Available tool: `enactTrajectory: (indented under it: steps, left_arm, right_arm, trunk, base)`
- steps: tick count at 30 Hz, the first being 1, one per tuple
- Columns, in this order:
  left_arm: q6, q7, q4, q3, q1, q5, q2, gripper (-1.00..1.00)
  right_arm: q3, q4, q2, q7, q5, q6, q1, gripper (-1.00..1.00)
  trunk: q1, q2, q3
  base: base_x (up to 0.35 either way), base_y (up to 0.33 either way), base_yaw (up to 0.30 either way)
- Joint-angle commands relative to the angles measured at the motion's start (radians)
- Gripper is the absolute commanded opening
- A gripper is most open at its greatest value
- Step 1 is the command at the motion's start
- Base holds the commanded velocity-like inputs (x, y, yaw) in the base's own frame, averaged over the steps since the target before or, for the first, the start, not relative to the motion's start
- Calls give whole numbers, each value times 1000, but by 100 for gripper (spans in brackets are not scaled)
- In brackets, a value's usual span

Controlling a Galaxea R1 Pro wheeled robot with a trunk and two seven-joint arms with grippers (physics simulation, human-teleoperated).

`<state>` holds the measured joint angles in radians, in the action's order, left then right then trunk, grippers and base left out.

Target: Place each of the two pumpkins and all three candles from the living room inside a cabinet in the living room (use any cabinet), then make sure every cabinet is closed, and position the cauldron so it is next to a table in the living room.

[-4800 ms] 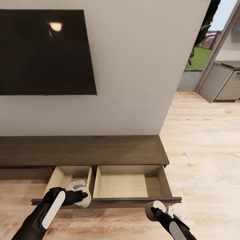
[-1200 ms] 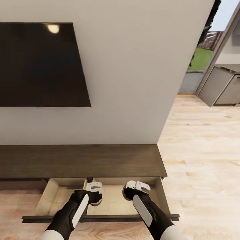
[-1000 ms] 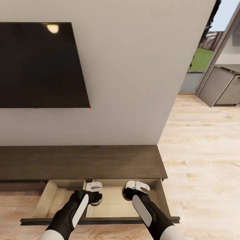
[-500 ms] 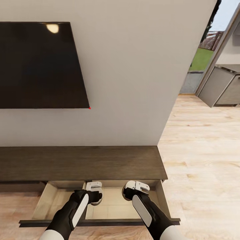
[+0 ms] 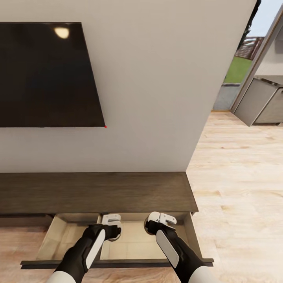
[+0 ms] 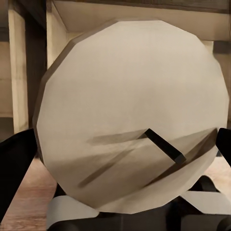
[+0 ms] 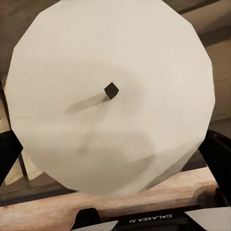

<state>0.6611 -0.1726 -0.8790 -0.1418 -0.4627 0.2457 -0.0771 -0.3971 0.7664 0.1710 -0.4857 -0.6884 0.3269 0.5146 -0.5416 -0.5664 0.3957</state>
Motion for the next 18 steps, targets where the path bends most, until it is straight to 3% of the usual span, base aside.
enactTrajectory:
  steps: [1, 6, 18]
  left_arm:
    - [2, -10, -1, -12, -1, 8, 0, -100]
    - [-59, -10, 1, -51, -1, 14, 0, -100]
    - [-75, -10, 6, -60, -1, 17, 0, -100]
  right_arm:
    - [-3, 1, -1, -8, -7, 2, 1, -100]
    - [-3, 1, 1, -7, -6, 1, 1, -100]
    - [-16, -1, 1, -7, -8, 1, 1, -100]
  trunk:
    - [-4, -9, 5]
    - [-23, -44, 20]
    - [-69, -128, 58]
  base:
    - [0, 0, 0]
    - [0, 0, 0]
    - [0, 0, 0]
